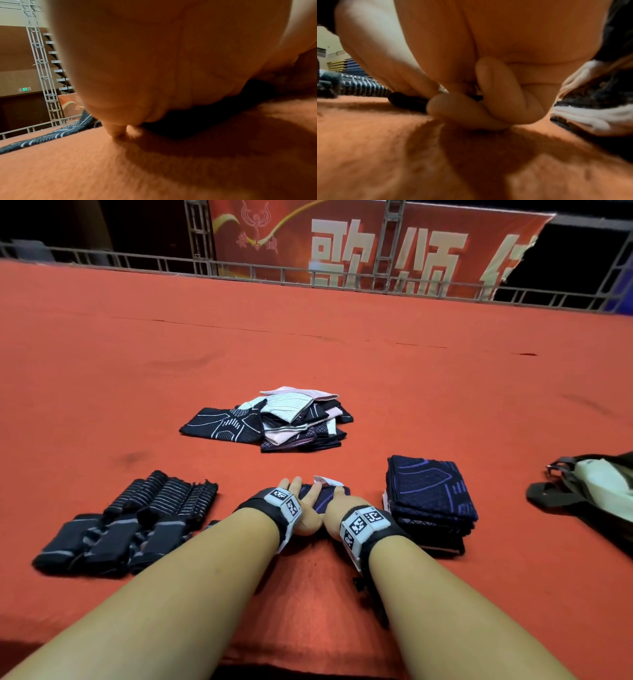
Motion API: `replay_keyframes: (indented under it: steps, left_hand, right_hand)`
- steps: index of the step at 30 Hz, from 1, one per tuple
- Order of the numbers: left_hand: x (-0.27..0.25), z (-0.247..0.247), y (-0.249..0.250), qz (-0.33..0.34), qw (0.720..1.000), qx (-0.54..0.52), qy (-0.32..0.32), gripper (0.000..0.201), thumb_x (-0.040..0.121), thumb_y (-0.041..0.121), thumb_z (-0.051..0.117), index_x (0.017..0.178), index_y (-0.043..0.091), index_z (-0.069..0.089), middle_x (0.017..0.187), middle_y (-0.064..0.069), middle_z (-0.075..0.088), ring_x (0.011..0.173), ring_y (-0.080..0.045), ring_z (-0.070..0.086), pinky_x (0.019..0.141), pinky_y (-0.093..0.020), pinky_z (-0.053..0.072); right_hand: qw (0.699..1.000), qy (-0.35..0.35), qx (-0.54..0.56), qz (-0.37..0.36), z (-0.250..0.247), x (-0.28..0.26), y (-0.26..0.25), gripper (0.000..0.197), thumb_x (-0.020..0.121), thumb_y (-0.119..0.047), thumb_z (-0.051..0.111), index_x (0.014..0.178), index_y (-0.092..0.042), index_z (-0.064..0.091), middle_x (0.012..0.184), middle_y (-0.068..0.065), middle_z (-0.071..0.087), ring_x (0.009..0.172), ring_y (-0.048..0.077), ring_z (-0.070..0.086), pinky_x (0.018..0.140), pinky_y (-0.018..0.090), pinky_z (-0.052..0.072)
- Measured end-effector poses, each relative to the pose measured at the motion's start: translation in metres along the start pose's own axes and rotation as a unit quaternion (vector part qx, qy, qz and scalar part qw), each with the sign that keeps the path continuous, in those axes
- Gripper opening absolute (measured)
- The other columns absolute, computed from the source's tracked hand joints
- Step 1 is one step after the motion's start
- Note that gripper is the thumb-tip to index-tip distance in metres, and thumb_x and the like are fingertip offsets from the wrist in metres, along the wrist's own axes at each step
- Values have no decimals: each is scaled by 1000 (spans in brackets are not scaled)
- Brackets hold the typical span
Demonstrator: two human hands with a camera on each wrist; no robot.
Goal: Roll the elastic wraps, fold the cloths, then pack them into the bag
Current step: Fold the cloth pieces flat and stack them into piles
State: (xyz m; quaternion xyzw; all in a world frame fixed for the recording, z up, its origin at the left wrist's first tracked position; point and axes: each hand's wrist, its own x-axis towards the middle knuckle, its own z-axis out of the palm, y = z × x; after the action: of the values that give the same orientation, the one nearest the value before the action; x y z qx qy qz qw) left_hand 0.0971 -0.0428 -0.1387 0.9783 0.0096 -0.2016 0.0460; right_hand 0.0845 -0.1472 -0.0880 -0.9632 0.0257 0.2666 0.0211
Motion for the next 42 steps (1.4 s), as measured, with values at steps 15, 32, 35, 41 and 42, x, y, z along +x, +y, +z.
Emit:
replay_keyframes:
  steps: [15,32,35,41,42]
  left_hand:
    - [9,-45,-20,4,996,-38,77,46,100,31,47,141,11,48,140,-20,55,125,-38,56,103,-41,46]
    - [-81,-133,-37,177,802,-571,-12,28,92,-5,62,77,17,60,75,-9,59,68,-23,62,73,-44,61]
    - [-93,-142,-27,235,782,-576,-34,23,90,-8,62,81,13,60,88,-15,63,80,-26,67,79,-42,60]
    - [-105,-146,15,225,771,-595,-31,13,93,24,72,100,15,65,94,-10,70,77,-27,69,78,-39,59]
    - [-105,-145,24,220,767,-602,-27,18,95,30,69,104,15,65,92,-9,68,74,-25,68,75,-38,59]
  right_hand:
    - [970,55,227,-73,13,4,28,78,87,-10,38,153,-49,23,123,10,67,98,34,68,85,37,58]
    - [750,46,654,-91,-6,-33,22,44,102,-44,48,121,-6,57,97,13,65,68,25,63,59,34,54]
    - [686,98,711,-119,-19,-42,34,35,102,-41,50,108,-11,66,98,11,71,76,29,70,62,40,59]
    - [734,331,580,-124,-44,-16,91,49,87,-57,53,88,-8,60,79,9,67,73,31,64,79,56,56]
    - [738,349,564,-126,-53,-38,97,38,93,-46,54,87,-10,62,82,7,69,77,32,65,78,48,56]
